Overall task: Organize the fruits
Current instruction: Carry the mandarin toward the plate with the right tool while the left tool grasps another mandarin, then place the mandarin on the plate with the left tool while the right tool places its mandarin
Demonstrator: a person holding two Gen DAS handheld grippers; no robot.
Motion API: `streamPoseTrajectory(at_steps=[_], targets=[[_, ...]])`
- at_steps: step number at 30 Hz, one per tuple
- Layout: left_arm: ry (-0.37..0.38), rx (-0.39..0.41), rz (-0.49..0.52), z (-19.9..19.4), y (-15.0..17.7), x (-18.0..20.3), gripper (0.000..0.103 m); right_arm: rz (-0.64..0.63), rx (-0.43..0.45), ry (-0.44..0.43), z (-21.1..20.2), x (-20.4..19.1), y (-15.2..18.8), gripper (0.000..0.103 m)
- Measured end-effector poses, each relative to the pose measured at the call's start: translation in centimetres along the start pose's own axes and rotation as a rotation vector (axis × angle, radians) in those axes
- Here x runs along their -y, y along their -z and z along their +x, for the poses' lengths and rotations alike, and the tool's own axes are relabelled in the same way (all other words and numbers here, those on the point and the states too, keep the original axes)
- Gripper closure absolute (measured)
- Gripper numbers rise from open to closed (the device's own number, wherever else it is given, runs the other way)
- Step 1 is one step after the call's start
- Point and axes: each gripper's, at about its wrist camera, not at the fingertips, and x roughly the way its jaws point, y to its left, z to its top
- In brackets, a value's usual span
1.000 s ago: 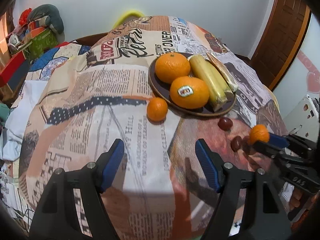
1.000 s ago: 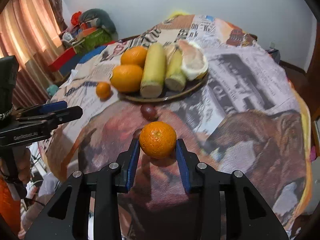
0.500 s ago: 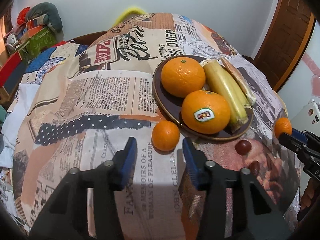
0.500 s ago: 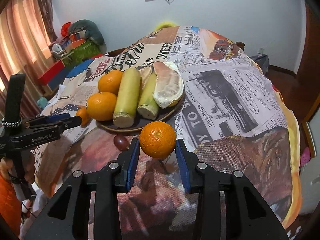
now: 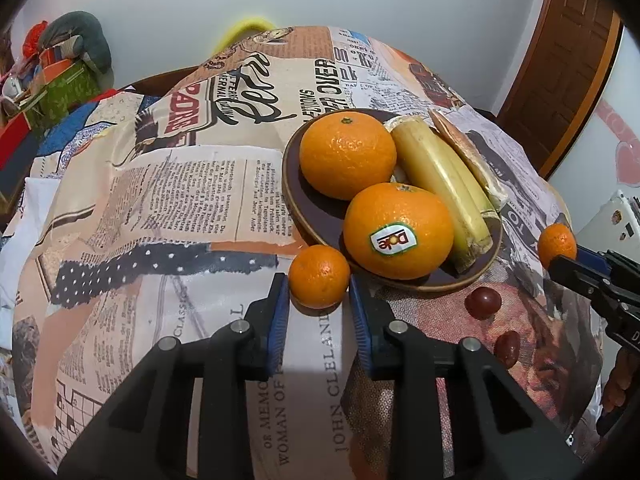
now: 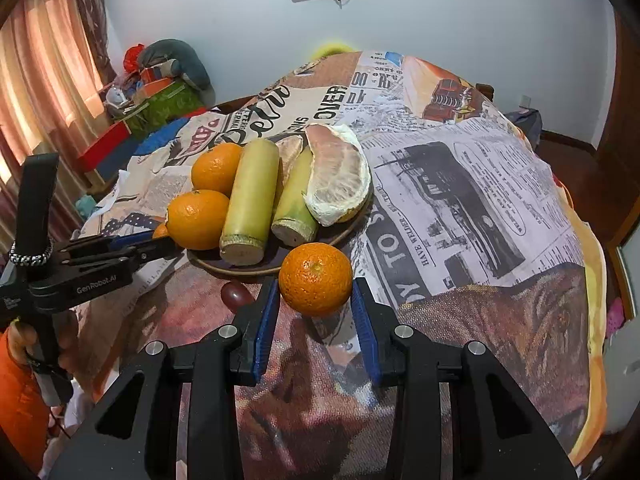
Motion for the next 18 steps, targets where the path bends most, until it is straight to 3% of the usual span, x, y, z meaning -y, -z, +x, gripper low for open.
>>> streamPoseTrajectory(at_steps=[18], targets=[[0.013, 0.143, 0.024, -4.4, -3.6, 1.2, 0.073, -0.051, 0.082, -0.022, 0.8, -1.4, -4.4, 0.069]])
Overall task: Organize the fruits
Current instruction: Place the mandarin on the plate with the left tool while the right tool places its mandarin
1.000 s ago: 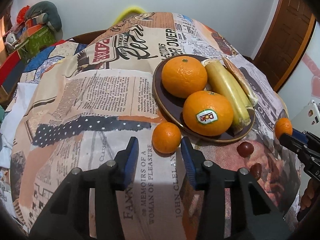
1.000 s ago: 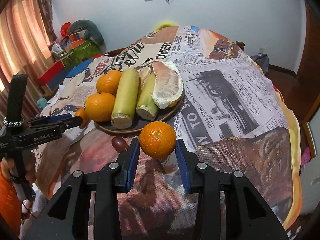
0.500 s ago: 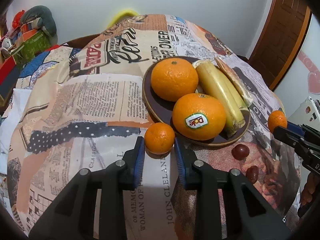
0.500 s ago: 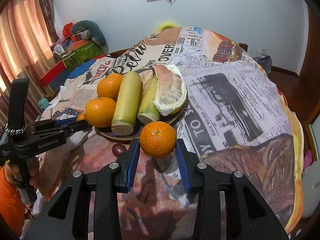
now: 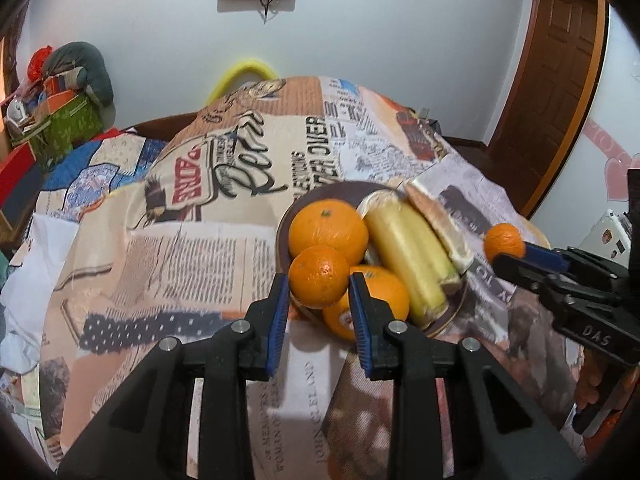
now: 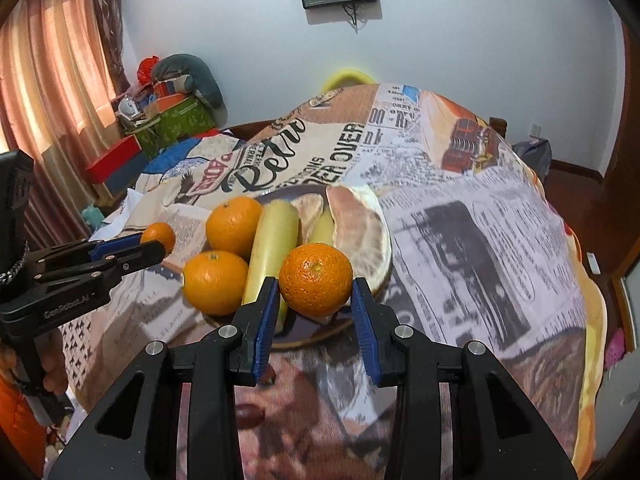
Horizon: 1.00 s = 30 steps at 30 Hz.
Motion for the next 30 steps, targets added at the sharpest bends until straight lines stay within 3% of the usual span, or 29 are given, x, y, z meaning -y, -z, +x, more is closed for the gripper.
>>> streamPoseTrajectory(at_steps=[12, 30], targets=[[0.041, 0.012, 0.022, 2.1, -1.7, 2.0, 0.073, -0.010, 0.010, -0.018, 2.4, 0.2, -2.0, 0.069], [0.057, -0.016, 0.057, 4.5, -2.3, 3.0, 0.073, -0.029, -0.050, -0.046, 6.0, 0.1, -2.5, 0.069]])
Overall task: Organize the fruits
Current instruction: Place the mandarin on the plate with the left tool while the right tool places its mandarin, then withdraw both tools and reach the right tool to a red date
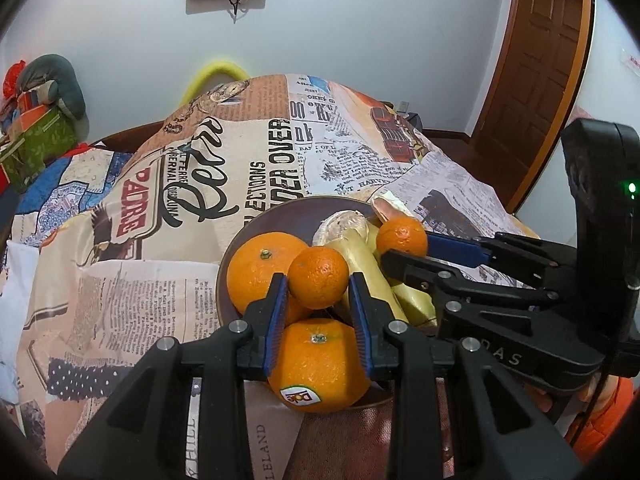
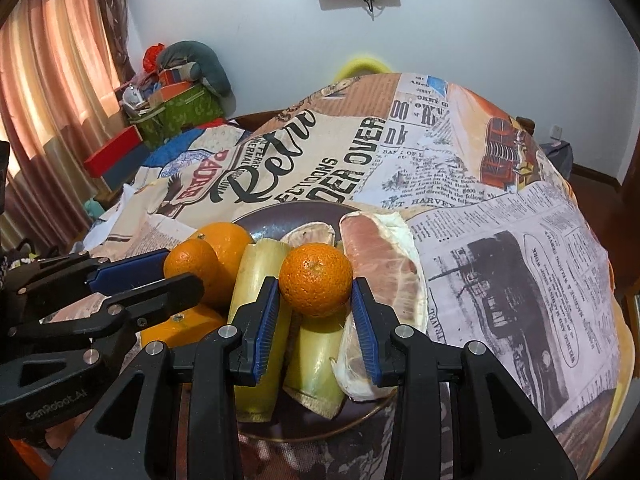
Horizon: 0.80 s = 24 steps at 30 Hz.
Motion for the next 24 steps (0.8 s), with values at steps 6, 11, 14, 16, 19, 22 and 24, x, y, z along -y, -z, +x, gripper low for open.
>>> streamPoseTrajectory(at_steps=[6, 11, 14, 16, 19, 22, 24], targets=[[0.003, -0.018, 0.001, 0.3, 0.2, 0.1, 0.072, -0.011, -0.010, -0.007, -0.1, -0.2, 0.0, 0.068], [-0.002, -0.033, 0.005, 0.3, 0.2, 0.3, 0.072, -0.004, -0.020, 0.002, -0.2, 0.0, 0.0, 0.068], [0.002, -0.039, 0.005, 0.0, 0.2, 0.4, 0.068, 0.001, -0.015, -0.005, -0.6, 0.2, 0.0, 0.064], [-0.004, -0.033, 0.004, -0.3, 0.2, 0.5, 0.067, 0.003, -0.010, -0.001, -1.1, 0.2, 0.1, 0.064], [-0.009, -0.025, 0.002, -1.0, 0.2, 0.5, 0.067, 0.007, 0.000, 0.004, -1.9, 0.3, 0.1, 0.064], [-0.015, -0.009, 0.004, -1.9, 0.1, 0.7, 0.067, 0.002, 0.017, 0.011, -3.2, 0.1, 0.2, 0.064], [-0.018, 0.002, 0.000, -2.7, 0.1, 0.7, 0.067, -0.001, 0.026, 0.015, -3.8, -0.1, 0.2, 0.064]])
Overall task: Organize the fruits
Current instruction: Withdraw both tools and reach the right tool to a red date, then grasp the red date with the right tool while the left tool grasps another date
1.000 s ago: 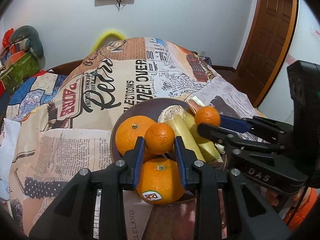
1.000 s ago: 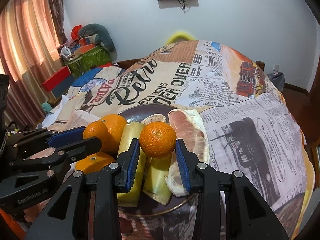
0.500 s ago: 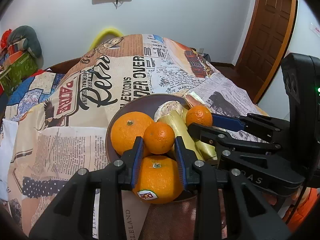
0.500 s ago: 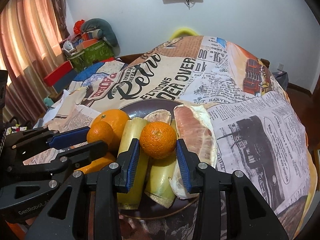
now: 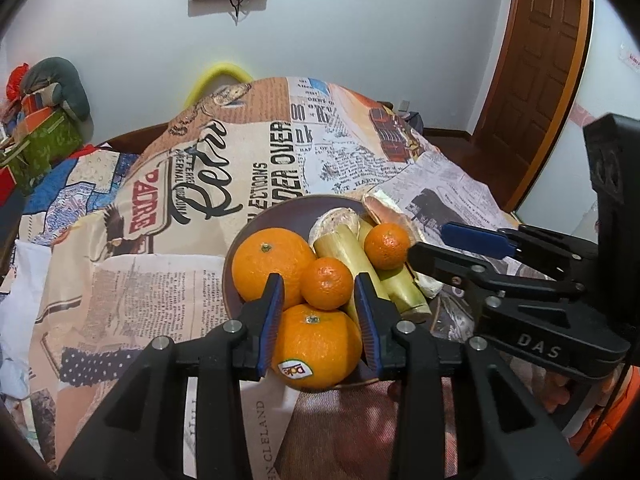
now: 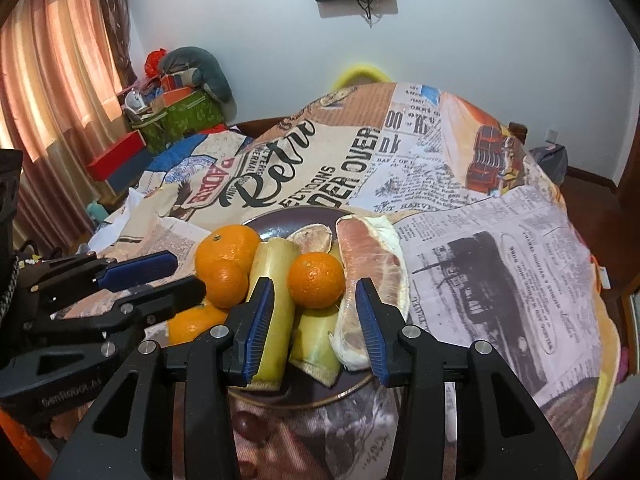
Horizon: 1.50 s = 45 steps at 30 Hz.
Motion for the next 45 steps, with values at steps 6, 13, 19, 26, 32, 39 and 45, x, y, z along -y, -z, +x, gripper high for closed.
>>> streamPoseTrajectory(at_steps=[6, 13, 19, 26, 32, 39, 45], targets=[[-0.035, 0.026, -0.013, -2.0, 0.2, -0.2, 0.067, -0.009, 0.019, 0.009, -2.2, -0.7, 0.6, 0.064], [-0.052, 0.031, -0.030, -3.8, 1.2, -0.6, 0.058, -0.011, -0.005, 0.010, -3.2, -1.6, 2.5, 0.064], [-0.086, 0.014, -0.045, -4.1, 2.9, -1.3, 0.043, 0.002, -0.069, -0.007, -2.3, -2.1, 4.9, 0.064], [-0.080, -0.061, -0.088, -2.7, 5.2, -2.7, 0.043, 0.016, -0.164, -0.054, 0.2, -2.9, 6.9, 0.064], [-0.082, -0.095, -0.094, -1.9, 6.6, -3.3, 0.043, 0.008, -0.201, -0.063, 1.8, -3.2, 7.1, 0.066], [-0.074, -0.110, -0.088, -1.2, 7.2, -3.1, 0.043, -0.006, -0.197, -0.059, 2.1, -3.2, 7.2, 0.082], [-0.073, -0.114, -0.076, -1.4, 7.3, -2.1, 0.043, 0.019, -0.175, -0.064, 0.9, -2.5, 7.5, 0.082]])
